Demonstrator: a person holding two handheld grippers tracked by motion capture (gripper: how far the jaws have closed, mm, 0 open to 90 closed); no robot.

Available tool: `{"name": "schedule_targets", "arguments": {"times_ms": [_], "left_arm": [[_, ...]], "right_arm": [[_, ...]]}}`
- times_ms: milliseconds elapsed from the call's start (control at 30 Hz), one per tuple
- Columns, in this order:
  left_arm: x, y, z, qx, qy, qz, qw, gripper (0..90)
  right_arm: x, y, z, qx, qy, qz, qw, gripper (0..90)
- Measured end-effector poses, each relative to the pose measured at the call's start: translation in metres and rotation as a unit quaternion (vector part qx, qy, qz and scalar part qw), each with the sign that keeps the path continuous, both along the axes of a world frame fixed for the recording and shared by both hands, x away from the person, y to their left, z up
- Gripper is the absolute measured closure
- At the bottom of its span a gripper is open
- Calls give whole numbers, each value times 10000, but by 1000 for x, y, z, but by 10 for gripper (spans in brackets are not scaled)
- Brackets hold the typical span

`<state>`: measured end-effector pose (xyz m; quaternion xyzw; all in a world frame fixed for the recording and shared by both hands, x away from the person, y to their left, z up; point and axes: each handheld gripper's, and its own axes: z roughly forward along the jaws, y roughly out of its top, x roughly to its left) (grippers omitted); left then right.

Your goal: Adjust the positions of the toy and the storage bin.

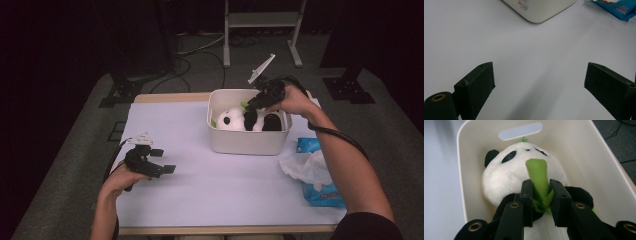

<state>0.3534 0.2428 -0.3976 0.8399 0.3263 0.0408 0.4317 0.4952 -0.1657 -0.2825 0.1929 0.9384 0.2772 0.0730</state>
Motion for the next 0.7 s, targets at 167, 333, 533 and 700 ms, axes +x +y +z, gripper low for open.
{"name": "schedule_targets", "arguments": {"times_ms": [167, 333, 533, 700], "left_arm": [[0, -1, -1, 6, 28, -11, 10000, 84], [0, -1, -1, 2, 9, -11, 10000, 84], [1, -1, 0, 28, 7, -27, 10000, 84], [1, -3, 0, 4, -1, -51, 10000, 84]], "right_arm": [[-2, -1, -7, -65, 65, -13, 10000, 720], [-3, -4, -9, -125, 105, -16, 9999, 726], [-5, -12, -7, -36, 196, -99, 9998, 726], [-9, -18, -9, 30, 224, -135, 9997, 709]]}}
